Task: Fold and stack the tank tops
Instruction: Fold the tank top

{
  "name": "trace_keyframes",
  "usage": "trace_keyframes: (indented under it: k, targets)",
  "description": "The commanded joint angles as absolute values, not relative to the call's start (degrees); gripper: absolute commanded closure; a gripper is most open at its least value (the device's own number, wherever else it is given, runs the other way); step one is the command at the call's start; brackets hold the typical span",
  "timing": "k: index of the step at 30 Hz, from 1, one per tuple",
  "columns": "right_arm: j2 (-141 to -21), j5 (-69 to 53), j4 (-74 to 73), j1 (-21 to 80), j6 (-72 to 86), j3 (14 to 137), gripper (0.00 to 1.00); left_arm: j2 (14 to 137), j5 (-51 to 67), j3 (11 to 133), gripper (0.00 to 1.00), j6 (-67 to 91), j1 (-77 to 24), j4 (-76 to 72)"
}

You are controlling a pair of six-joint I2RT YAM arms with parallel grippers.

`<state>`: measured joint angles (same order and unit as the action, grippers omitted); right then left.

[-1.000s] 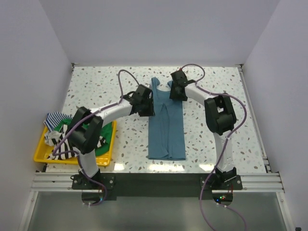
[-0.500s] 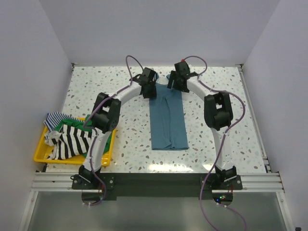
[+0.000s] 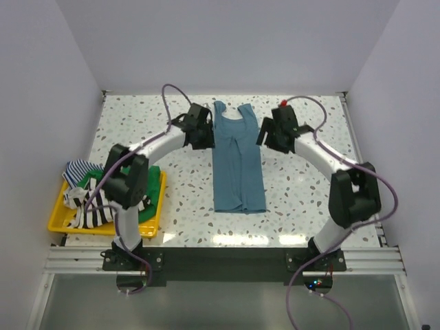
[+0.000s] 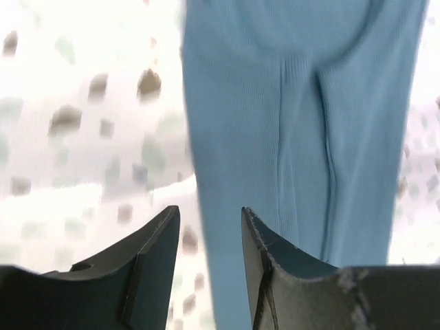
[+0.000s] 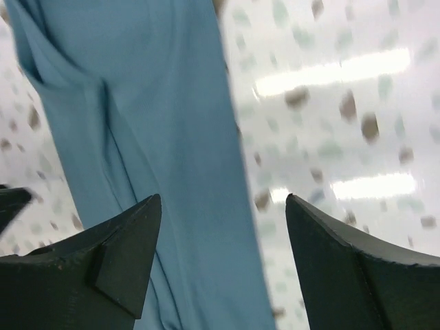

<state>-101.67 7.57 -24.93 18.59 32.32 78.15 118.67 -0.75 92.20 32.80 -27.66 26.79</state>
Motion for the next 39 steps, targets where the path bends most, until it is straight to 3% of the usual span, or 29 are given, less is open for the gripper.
trace_keyframes:
  k: [1,6,14,20,29,39]
  targets:
    - [-92.0,4.7,-23.0,20.2,35.2,63.9,0.26,98.0,-1.6,76.3,0.54,37.7,-29.5,23.0]
    - [-77.9,5.7,-23.3,24.1,37.5,47.2,0.29,83.1,3.8,52.3,0.5,41.8,-32.4,17.8]
    - [-70.6,2.6,-20.8,27.2,43.5,35.4,0.31,76.4,13.8,34.3,0.41,47.1,-37.5,4.1]
    - [-72.2,1.1,-17.8,30.1,46.8,31.3,0.34,77.0,15.6,31.6,0.41,50.8,-38.6,-2.9]
    - [-71.5,0.9,-17.9,31.6,49.4,29.2,0.42,81.0,9.8,31.5,0.48,54.5,-41.2,4.4]
    - [-67.4,1.1,-23.1,32.7,51.2,25.8,0.45,82.4,4.0,31.5,0.48,57.7,-44.5,8.5]
